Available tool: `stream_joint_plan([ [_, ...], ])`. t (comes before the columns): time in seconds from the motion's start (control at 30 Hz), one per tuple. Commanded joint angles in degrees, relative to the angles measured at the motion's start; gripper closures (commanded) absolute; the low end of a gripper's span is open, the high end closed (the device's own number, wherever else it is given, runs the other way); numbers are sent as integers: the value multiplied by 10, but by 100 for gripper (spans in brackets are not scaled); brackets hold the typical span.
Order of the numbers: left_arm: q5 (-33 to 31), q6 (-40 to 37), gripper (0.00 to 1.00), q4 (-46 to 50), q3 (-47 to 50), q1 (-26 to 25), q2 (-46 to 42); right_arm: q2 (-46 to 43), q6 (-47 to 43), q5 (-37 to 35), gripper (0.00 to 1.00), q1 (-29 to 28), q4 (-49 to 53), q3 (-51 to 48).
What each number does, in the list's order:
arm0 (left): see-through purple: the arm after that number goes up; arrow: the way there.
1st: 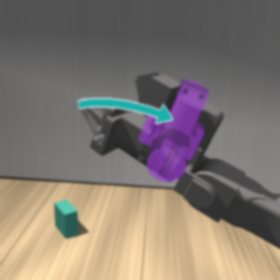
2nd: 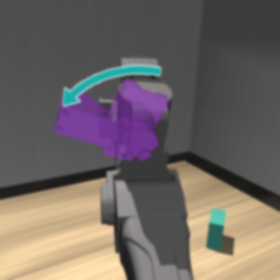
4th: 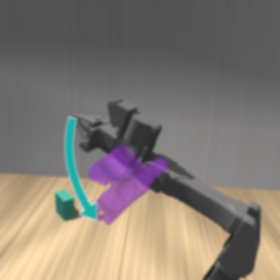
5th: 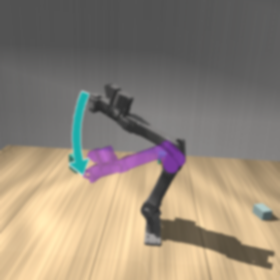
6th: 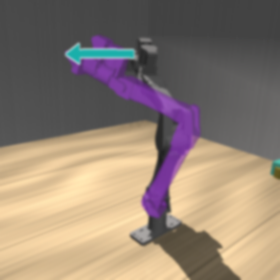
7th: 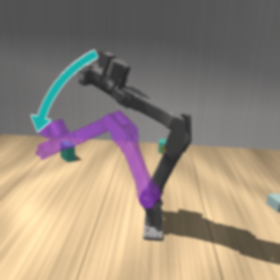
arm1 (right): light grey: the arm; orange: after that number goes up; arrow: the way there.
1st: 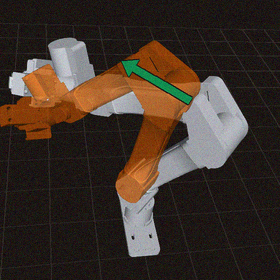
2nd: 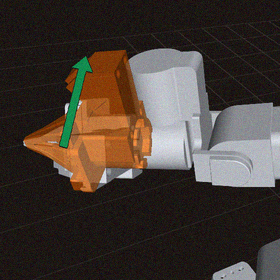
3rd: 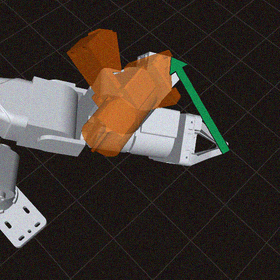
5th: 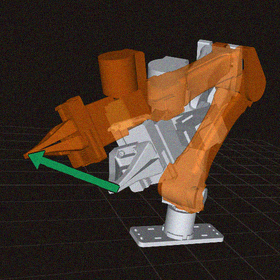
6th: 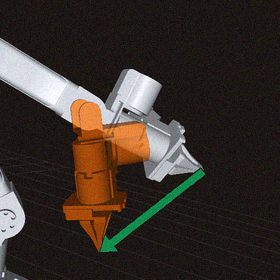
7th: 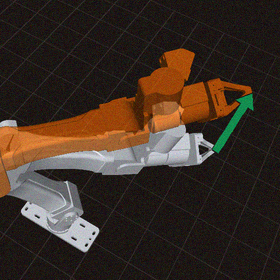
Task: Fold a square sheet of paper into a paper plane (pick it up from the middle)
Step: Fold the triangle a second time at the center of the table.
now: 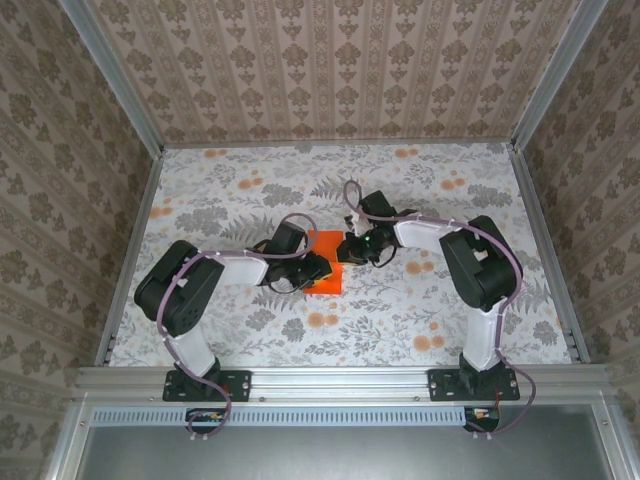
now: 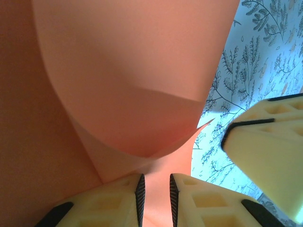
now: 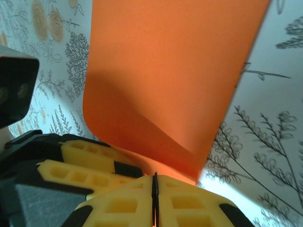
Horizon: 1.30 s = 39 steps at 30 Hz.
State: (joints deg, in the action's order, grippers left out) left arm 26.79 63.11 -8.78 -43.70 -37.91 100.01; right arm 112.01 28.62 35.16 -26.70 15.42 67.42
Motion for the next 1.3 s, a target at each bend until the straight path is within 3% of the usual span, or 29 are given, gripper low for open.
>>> stream_joint_plan([
  [0.0, -27, 10, 76, 67, 7, -3, 5, 25, -3, 10, 90, -3, 14, 23],
  [0.33, -8, -19, 76, 32, -8, -2, -29, 53, -21, -20, 91, -3, 50, 34],
  [0.53, -39, -68, 75, 94, -41, 5, -60, 60, -34, -31, 92, -3, 62, 31],
  [1.03, -32, -97, 76, 115, -93, 18, 9, 62, -39, -22, 92, -4, 60, 34],
  [1.27, -60, -84, 79, 132, -76, 27, 17, 57, -38, -14, 92, -4, 58, 38],
])
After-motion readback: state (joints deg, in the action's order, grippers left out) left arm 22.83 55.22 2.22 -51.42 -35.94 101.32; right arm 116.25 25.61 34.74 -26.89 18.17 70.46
